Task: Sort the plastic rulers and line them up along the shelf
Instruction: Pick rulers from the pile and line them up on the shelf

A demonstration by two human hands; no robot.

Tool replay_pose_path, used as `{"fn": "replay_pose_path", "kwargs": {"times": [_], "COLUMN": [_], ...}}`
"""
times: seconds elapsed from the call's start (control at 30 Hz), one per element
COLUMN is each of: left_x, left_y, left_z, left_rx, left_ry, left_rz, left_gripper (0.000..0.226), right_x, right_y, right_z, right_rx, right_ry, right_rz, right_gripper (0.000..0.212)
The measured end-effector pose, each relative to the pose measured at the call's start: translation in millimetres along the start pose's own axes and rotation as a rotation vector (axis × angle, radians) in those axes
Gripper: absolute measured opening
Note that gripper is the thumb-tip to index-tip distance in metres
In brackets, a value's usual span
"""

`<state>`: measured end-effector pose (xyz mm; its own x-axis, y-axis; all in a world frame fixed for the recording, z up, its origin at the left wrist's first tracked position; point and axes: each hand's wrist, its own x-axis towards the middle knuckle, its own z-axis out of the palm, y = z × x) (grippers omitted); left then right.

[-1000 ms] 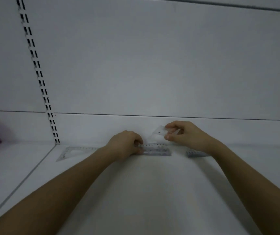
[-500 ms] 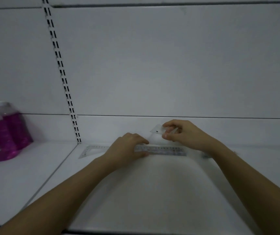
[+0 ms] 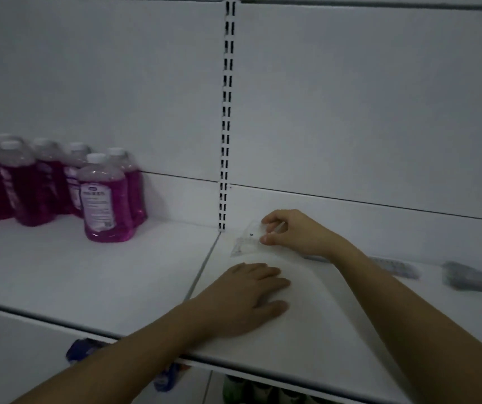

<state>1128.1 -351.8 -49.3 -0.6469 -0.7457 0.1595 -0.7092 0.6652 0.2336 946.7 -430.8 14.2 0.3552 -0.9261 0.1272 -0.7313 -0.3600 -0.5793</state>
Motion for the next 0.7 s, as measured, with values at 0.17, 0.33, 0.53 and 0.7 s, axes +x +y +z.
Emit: {"fn": "replay_pose_path", "kwargs": {"times": [0.17,0.33,0.53,0.7], "left_x": [4,4,1,-1], "left_y": [-6,-10,-11,-7], "left_z": [-1,1,-1,-1], "left_rx": [-0.075,-0.118,-0.155,-0.141], "left_ry": [0.012,0.044,0.058,0.068], "left_rz": [-0.017,-0.002,0.007,0.021], "left_gripper": [0.054,0.052,0.05,0.048], "right_x": [30,37,19,-14], "right_y": [-15,-24,-35,-37], "right_z": [19,29,25,23], "right_rx": [-0.312,-0.442,-0.356,-0.302], "right_ry": [-0.162,-0.271,-0.149,0.007], "right_rz": [0.021,0.045,0.117,0.179], "right_gripper": [0.047,0.048,0.049,0.032]}}
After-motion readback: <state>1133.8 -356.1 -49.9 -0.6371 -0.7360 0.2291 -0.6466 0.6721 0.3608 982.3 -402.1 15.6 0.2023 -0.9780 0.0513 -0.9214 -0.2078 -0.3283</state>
